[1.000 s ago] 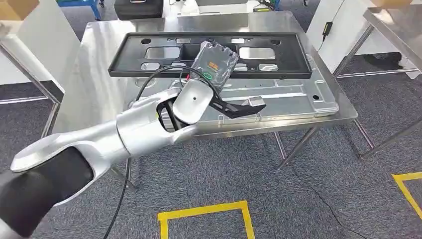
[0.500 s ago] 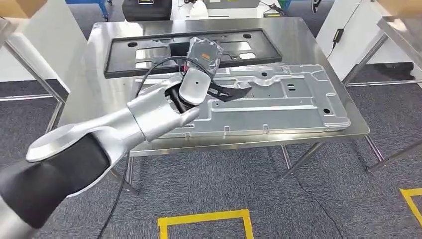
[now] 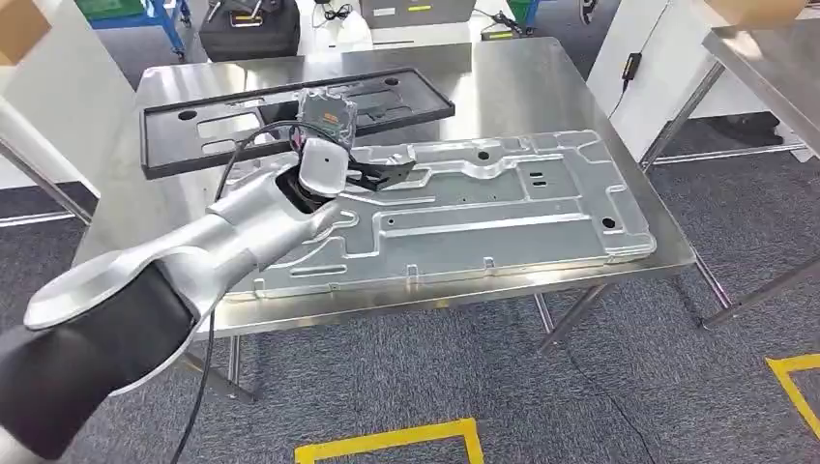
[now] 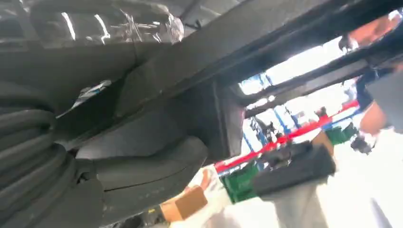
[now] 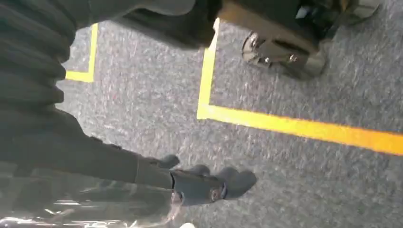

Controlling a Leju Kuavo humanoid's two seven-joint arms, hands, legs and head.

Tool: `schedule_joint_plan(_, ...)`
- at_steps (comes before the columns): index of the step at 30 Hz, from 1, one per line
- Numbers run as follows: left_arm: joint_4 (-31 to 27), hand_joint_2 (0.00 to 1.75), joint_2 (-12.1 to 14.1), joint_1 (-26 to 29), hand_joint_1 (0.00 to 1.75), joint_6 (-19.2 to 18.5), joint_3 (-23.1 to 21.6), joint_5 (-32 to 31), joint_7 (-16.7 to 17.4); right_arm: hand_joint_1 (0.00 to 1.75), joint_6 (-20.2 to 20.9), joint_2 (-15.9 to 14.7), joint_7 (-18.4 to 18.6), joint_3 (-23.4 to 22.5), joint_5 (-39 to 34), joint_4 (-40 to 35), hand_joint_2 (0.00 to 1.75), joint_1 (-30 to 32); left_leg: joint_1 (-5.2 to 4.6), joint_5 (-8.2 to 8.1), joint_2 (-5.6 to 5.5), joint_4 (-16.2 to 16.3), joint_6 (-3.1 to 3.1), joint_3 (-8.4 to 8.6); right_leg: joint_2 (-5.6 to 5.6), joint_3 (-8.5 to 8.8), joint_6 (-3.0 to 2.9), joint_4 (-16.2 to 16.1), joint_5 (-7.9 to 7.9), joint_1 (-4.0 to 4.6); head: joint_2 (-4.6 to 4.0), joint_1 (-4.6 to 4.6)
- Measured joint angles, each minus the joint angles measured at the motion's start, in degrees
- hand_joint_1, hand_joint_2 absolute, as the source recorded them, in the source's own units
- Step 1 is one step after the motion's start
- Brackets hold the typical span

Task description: Take the parts from the cabinet and place them on the table.

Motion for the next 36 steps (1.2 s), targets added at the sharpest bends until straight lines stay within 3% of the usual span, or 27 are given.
schedule_joint_plan(2, 0.52, 1.75, 0.15, 0.21, 1.75, 0.52, 0.02, 0.50, -0.30, 0.00, -0.09, 0.13, 0.00, 0.00, 0.02, -0.02, 1.75, 0.05, 0.04, -0.22, -0.26, -0.17, 0.40, 0.08, -0.18, 0.27, 0.27, -0.35, -0.21, -0.02, 0.00, 0.14)
schedule_joint_plan(4, 0.92, 1.75, -0.11, 0.20, 1.75, 1.34, 0.15, 1.49, -0.64, 0.00, -0.18, 0.09, 0.00, 0.02, 0.02, -0.02, 1.75, -0.01, 0.59, -0.44, -0.30, -0.44, 0.88, 0.79, -0.17, -0.23, 1.13, 1.37, -1.37, -0.05, 0.00, 0.40)
schedule_joint_plan(5, 1.07, 1.75, -0.35, 0.22, 1.75, 1.77, 0.28, 1.68, -0.98, 0.00, -0.17, 0.09, 0.00, 0.00, 0.00, -0.02, 1.75, -0.05, 0.65, -0.68, -0.28, -0.45, 1.24, 1.07, -0.17, -1.96, 1.60, 4.93, -2.96, -0.30, 0.00, 0.99)
schedule_joint_plan(7, 1.31, 1.75, -0.79, 0.33, 1.75, 1.95, 0.31, 2.01, -1.68, 0.00, -0.18, 0.09, -0.09, 0.00, -0.07, -0.02, 1.75, -0.11, 0.64, -1.03, -0.28, -0.43, 1.42, 1.36, -0.20, -7.34, 2.10, 14.05, -6.35, -0.60, 0.00, 1.62)
schedule_joint_plan(8, 1.42, 1.75, -0.99, 0.55, 1.75, 1.97, 0.33, 2.25, -1.81, 0.00, -0.15, 0.09, -0.18, 0.00, -0.09, -0.02, 1.75, -0.04, 0.64, -1.21, -0.28, -0.43, 1.44, 1.50, -0.20, -9.46, 2.17, 16.98, -6.58, -0.65, 0.00, 1.78)
schedule_joint_plan(9, 1.58, 1.75, -1.16, 0.86, 1.75, 1.97, 0.35, 2.36, -1.88, 0.00, -0.15, 0.09, -0.26, 0.00, -0.11, -0.02, 1.75, -0.02, 0.63, -1.42, -0.28, -0.43, 1.39, 1.78, -0.20, -10.26, 2.09, 17.12, -5.36, -0.66, 0.00, 1.95)
schedule_joint_plan(10, 1.73, 1.75, -1.33, 1.11, 1.75, 1.97, 0.37, 2.66, -2.23, 0.00, -0.15, 0.09, -0.28, 0.00, -0.09, -0.02, 1.75, -0.08, 0.61, -1.66, -0.29, -0.43, 1.25, 2.15, -0.19, -9.65, 1.87, 14.62, -2.85, -0.65, 0.00, 2.06)
schedule_joint_plan(12, 1.95, 1.75, -1.88, 1.17, 1.75, 2.01, 0.48, 3.15, -3.04, 0.00, -0.15, 0.09, -0.26, 0.02, -0.15, -0.02, 1.75, 0.07, 0.56, -2.12, -0.36, -0.48, 1.06, 2.86, -0.10, -5.93, 0.92, 4.65, 3.72, -0.39, 0.00, 2.10)
schedule_joint_plan(13, 1.97, 1.75, -2.12, 1.20, 1.75, 2.08, 0.57, 3.19, -3.19, 0.00, -0.15, 0.07, -0.28, 0.02, -0.15, 0.00, 1.75, 0.16, 0.65, -2.30, -0.36, -0.61, 0.94, 3.10, 0.01, -4.50, 0.36, 1.02, 4.76, -0.14, 0.00, 2.19)
schedule_joint_plan(17, 2.38, 1.75, -2.47, 1.52, 1.75, 2.17, 0.85, 3.36, -3.48, 0.00, -0.18, 0.07, -0.28, 0.02, -0.17, -0.02, 1.75, 0.13, 0.62, -2.36, -0.26, -1.13, -0.32, 3.20, 0.03, -3.50, -0.58, -0.22, 3.56, 0.31, 0.00, 2.26)
schedule_joint_plan(18, 2.47, 1.75, -2.54, 1.54, 1.75, 2.17, 0.90, 3.36, -3.48, 0.00, -0.18, 0.13, -0.28, 0.00, -0.15, 0.00, 1.75, 0.16, 0.24, -2.80, -0.27, -0.81, 0.88, 3.25, -0.07, -3.25, 1.21, -1.02, 3.87, -0.04, 0.00, 2.26)
schedule_joint_plan(19, 2.51, 1.75, -2.60, 1.47, 0.00, 2.21, 0.90, 3.36, -3.54, 0.00, -0.18, 0.04, -0.28, 0.00, -0.17, 0.02, 0.00, 0.17, 0.22, -2.62, -0.23, -1.09, 1.72, 3.32, -0.01, -3.17, 1.71, -1.03, 3.86, -0.12, 0.00, 2.01)
schedule_joint_plan(23, 2.78, 1.75, -3.02, 1.50, 0.00, 2.93, 0.90, 3.34, -5.44, 0.00, -0.09, 0.15, -0.30, 0.00, -0.24, 0.02, 0.00, 0.23, 0.15, -2.49, -0.31, -1.69, 1.37, 3.79, 0.06, -3.13, 1.34, -0.95, 3.64, -0.14, 0.00, 1.29)
schedule_joint_plan(24, 2.84, 0.00, -3.17, 1.52, 0.00, 3.26, 0.87, 3.36, -5.88, 0.00, -0.09, 0.17, -0.31, 0.00, -0.26, 0.02, 0.00, 0.23, 0.16, -2.40, -0.35, -1.78, 1.19, 3.82, 0.05, -3.13, 1.24, -0.94, 3.59, -0.13, 0.00, 1.14)
schedule_joint_plan(28, 3.04, 0.00, -3.76, 1.65, 0.00, 5.05, 0.87, 4.04, -6.45, 0.00, -0.09, 0.20, -0.37, 0.00, -0.37, 0.02, 0.00, 0.27, 0.17, -2.33, -0.42, -2.06, 0.36, 3.92, 0.02, -3.13, 1.06, -0.90, 3.56, -0.16, 0.00, 0.86)
schedule_joint_plan(36, 3.04, 0.00, -4.09, 1.28, 0.00, 5.77, 0.96, 4.92, -7.04, 0.00, 0.17, 0.22, -0.37, 0.00, -0.37, 0.02, 0.00, 0.36, -0.01, -2.27, -0.50, -2.10, 0.20, 4.02, 0.02, -2.93, 1.01, -0.99, 3.60, -0.37, 0.00, 0.83)
